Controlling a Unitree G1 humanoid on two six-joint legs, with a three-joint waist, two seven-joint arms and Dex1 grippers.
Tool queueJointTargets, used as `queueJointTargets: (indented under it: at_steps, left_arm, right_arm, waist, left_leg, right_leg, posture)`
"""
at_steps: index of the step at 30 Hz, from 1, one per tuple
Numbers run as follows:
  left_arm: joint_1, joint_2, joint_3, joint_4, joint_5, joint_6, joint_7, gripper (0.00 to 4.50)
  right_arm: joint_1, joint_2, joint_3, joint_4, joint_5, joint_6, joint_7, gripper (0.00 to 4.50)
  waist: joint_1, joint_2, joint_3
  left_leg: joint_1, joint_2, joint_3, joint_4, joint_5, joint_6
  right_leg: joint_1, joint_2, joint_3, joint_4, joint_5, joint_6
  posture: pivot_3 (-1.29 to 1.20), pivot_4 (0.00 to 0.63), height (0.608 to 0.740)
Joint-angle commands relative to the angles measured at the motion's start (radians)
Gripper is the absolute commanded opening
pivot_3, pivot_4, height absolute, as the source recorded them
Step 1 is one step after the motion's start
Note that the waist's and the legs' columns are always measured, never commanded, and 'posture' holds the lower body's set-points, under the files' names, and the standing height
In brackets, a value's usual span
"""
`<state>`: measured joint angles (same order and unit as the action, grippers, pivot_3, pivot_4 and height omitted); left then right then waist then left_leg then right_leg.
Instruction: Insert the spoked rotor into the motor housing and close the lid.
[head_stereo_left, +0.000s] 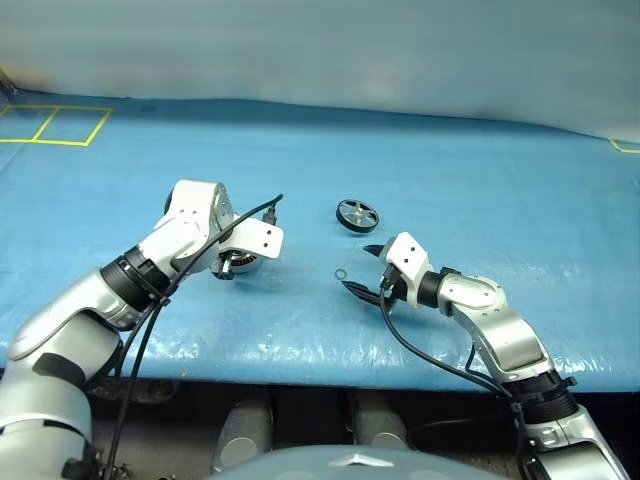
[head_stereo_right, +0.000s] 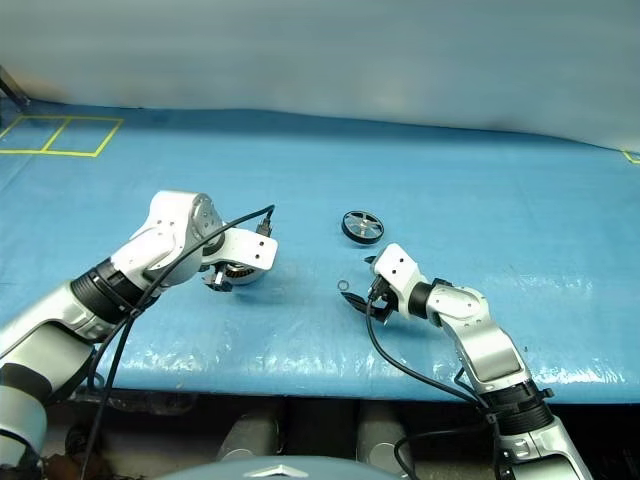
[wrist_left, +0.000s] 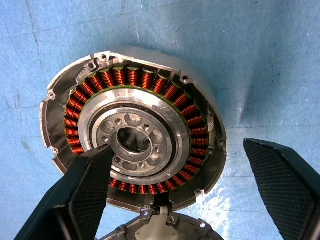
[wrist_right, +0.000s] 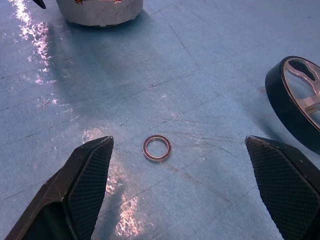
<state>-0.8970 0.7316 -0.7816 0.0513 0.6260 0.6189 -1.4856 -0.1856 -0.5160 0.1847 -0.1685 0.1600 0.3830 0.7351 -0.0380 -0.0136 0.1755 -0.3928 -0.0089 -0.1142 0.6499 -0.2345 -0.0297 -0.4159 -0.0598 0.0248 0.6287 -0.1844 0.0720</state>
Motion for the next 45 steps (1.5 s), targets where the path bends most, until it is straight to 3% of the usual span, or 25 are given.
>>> queueJointTargets:
  at_steps: [1,24,34,37,40,43,45]
  left_arm:
    - [-0.021,0.003,0.041,-0.029,0.009,-0.010,-0.012,4.50]
    - [0.034,0.034,0.064,-0.090,0.016,-0.017,-0.032,4.50]
    - [0.068,-0.013,0.043,0.012,0.010,-0.021,0.007,4.50]
    - [0.067,-0.031,0.048,0.046,-0.002,-0.041,0.017,3.88]
    - [0.061,-0.038,0.047,0.067,0.002,-0.063,0.020,2.93]
    - [0.055,-0.042,0.052,0.092,0.004,-0.095,0.030,2.93]
    - [0.056,-0.038,0.061,0.100,-0.002,-0.123,0.033,2.59]
  right_arm:
    - [-0.007,-0.001,-0.023,-0.035,0.008,-0.007,-0.003,4.46]
    - [-0.019,-0.001,-0.026,-0.024,0.001,-0.016,-0.010,4.46]
    - [-0.019,0.000,-0.026,-0.037,0.002,-0.012,-0.020,4.46]
    - [-0.016,-0.002,-0.029,-0.044,0.003,-0.010,-0.023,4.50]
    - [-0.010,-0.004,-0.034,-0.052,0.004,-0.009,-0.027,4.50]
    - [-0.007,-0.003,-0.036,-0.055,0.003,-0.008,-0.032,4.50]
    - [-0.005,-0.001,-0.038,-0.056,0.002,-0.011,-0.036,4.50]
  waist:
    - [0.000,0.000,0.000]
    - [-0.001,0.000,0.000]
    - [-0.001,0.000,0.000]
    - [-0.001,0.001,-0.001]
    - [-0.005,0.001,-0.001]
    - [-0.004,0.002,-0.001]
    - [-0.003,0.002,-0.001]
  left_leg:
    - [0.000,0.000,0.000,0.000,0.000,0.000]
    - [0.000,0.000,0.000,0.001,0.000,0.000]
    - [0.000,0.000,0.000,0.001,0.000,0.000]
    - [0.002,0.000,0.000,0.002,0.000,0.000]
    - [0.003,0.000,0.000,0.002,0.000,0.000]
    - [0.005,0.000,0.000,0.002,0.000,0.000]
    - [0.006,0.000,0.001,0.002,0.000,0.000]
  right_leg:
    - [0.000,0.000,0.000,0.000,0.000,0.000]
    - [0.000,0.000,0.000,0.001,0.000,0.000]
    - [0.000,0.000,0.000,0.001,0.000,0.000]
    - [0.002,0.000,0.000,0.002,0.000,0.000]
    - [0.002,0.000,0.001,0.002,0.000,0.000]
    - [0.003,0.000,0.001,0.003,0.000,0.000]
    - [0.005,0.000,0.001,0.003,0.000,-0.001]
  posture:
    - [0.00,0.150,0.740]
    - [0.00,0.150,0.740]
    - [0.00,0.150,0.740]
    - [0.00,0.150,0.740]
    - [0.00,0.150,0.740]
    - [0.00,0.150,0.740]
    - [0.00,0.150,0.740]
